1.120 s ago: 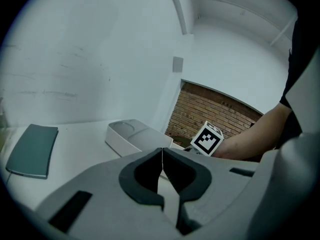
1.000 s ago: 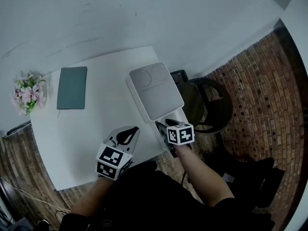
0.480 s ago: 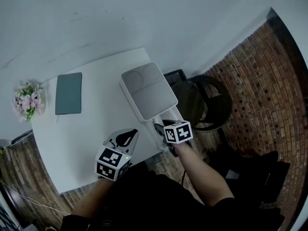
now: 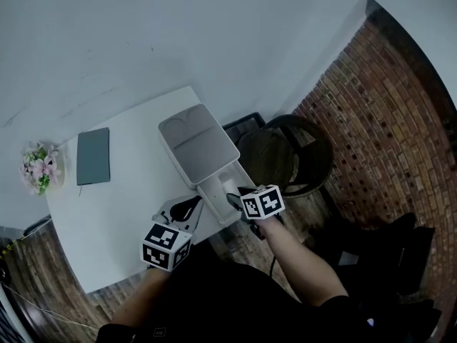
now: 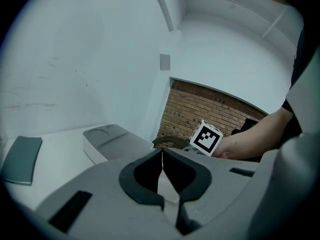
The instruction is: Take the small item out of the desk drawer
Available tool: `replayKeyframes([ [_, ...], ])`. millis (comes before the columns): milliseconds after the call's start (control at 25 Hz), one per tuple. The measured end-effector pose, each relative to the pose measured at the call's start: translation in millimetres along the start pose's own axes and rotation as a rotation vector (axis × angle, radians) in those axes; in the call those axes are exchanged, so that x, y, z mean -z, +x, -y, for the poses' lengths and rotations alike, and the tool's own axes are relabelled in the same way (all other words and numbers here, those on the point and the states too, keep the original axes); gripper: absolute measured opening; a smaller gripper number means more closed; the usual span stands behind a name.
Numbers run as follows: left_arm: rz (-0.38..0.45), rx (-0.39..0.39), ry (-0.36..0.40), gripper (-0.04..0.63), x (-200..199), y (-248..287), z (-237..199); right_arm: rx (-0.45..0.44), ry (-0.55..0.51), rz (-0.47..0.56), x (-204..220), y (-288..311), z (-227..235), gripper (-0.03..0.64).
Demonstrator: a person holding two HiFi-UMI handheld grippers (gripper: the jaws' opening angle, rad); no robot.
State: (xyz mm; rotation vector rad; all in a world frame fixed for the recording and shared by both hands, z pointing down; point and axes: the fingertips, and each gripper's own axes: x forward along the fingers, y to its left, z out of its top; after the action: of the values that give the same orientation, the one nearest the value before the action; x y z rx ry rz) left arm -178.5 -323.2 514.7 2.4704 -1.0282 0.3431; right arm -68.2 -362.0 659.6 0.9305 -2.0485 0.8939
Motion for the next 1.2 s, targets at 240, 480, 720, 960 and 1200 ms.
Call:
replayKeyframes([
  [240,0.01,-0.018,0.033,0.012,-15.4,5.1,24.7,-0.047,0.02,0.124,-10.4,-37.3,7.5,0.161],
  [480,0.029,-0.045,0.084,0.012,-41.0,7.5,36.2,-0.099,0.088,0.319,-40.6,-88.0,7.2,0.161],
  [720,0.04,-0.063,0.16,0.012,-71.1,9.0,34.7,-0.122,0.055,0.465,-65.2,-136.6,2.3,0.161],
  [960,0.077,-0.076,0.231,0.012,-113.2,4.9,39.5,-0.137,-0.013,0.589,-87.4,-184.9,-7.3,0.16],
  [1200,0.119,-0.069,0.291,0.012,-150.1,4.1,51.4,-0.149,-0.093,0.707,-106.8,-242.5,-26.0,0.16],
])
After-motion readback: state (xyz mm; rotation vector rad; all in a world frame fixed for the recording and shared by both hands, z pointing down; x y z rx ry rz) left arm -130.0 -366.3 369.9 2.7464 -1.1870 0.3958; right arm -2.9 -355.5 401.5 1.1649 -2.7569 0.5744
